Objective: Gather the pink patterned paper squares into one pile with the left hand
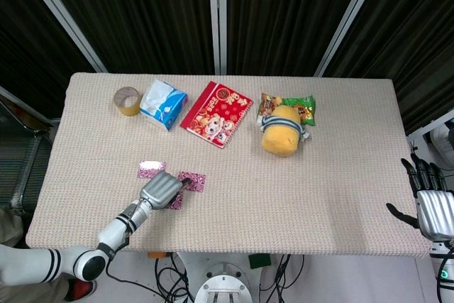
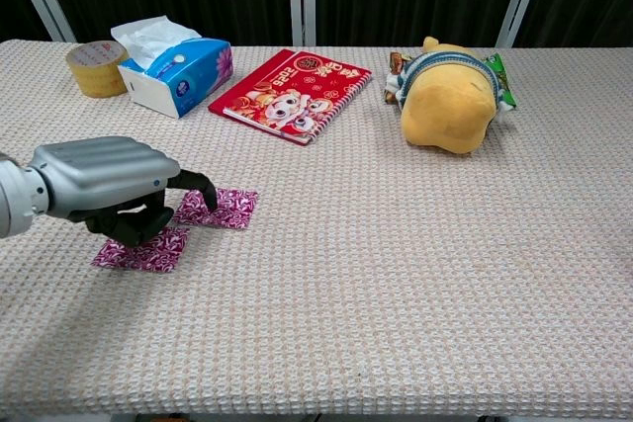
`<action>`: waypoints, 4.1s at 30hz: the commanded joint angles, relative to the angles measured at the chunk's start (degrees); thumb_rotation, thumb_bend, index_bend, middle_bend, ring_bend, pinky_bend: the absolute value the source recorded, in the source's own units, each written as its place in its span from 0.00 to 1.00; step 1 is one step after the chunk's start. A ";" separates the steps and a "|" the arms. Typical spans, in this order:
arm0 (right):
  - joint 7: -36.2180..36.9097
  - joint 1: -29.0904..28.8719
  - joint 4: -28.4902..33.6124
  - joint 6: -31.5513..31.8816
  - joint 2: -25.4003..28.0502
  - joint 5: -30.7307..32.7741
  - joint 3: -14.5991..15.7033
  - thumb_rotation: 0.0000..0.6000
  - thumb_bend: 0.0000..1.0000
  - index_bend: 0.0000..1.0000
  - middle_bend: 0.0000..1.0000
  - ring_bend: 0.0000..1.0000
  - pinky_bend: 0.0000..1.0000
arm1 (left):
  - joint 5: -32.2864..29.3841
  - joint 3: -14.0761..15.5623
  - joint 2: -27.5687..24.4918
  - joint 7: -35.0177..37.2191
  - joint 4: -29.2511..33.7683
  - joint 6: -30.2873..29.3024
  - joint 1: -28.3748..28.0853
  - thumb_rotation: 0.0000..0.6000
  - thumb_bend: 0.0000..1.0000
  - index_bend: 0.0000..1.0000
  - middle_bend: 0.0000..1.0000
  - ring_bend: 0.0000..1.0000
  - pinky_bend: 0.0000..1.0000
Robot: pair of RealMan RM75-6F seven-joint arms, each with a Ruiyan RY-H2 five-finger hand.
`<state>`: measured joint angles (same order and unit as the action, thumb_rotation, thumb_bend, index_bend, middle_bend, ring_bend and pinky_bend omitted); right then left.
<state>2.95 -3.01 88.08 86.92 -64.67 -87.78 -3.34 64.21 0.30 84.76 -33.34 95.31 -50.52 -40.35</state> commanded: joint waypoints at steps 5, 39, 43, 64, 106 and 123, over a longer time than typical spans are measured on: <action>0.23 0.01 0.06 0.54 0.18 -0.32 -0.18 1.00 0.33 0.00 0.00 0.00 0.00 | 6.95 0.91 -2.26 4.42 1.51 -7.43 3.51 1.00 0.44 0.24 0.84 0.89 0.96; 0.42 1.31 2.47 4.37 2.67 -1.20 -1.15 1.00 0.33 0.00 0.00 0.00 0.00 | 13.87 4.29 -1.01 10.85 -4.81 -9.30 11.26 0.80 0.17 0.24 0.00 0.00 0.14; 0.11 1.23 2.73 4.25 2.77 -1.14 -1.24 1.00 0.33 0.00 0.00 0.00 0.00 | 13.54 4.20 -0.44 10.51 -5.46 -8.54 11.23 0.88 0.17 0.24 0.00 0.00 0.14; 0.11 1.27 2.49 3.94 2.48 -1.16 -1.05 1.00 0.33 0.00 0.00 0.00 0.00 | 12.74 2.86 -0.39 10.86 -5.24 -8.01 11.49 1.00 0.22 0.38 0.00 0.00 0.14; -1.95 1.37 3.87 3.79 3.15 -1.26 -0.97 1.00 0.33 0.00 0.00 0.00 0.00 | 15.70 -1.24 -2.44 30.30 -22.55 -0.68 6.15 1.00 0.22 0.39 0.02 0.00 0.14; -3.47 0.98 5.22 3.65 3.28 -1.56 -1.14 1.00 0.33 0.00 0.00 0.00 0.00 | 15.26 -1.95 -1.35 34.93 -24.98 0.17 5.59 1.00 0.21 0.36 0.04 0.00 0.14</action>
<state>-0.51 -2.04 93.29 90.57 -61.40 -89.34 -4.48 79.50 -1.62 83.38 1.61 70.36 -50.39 -34.73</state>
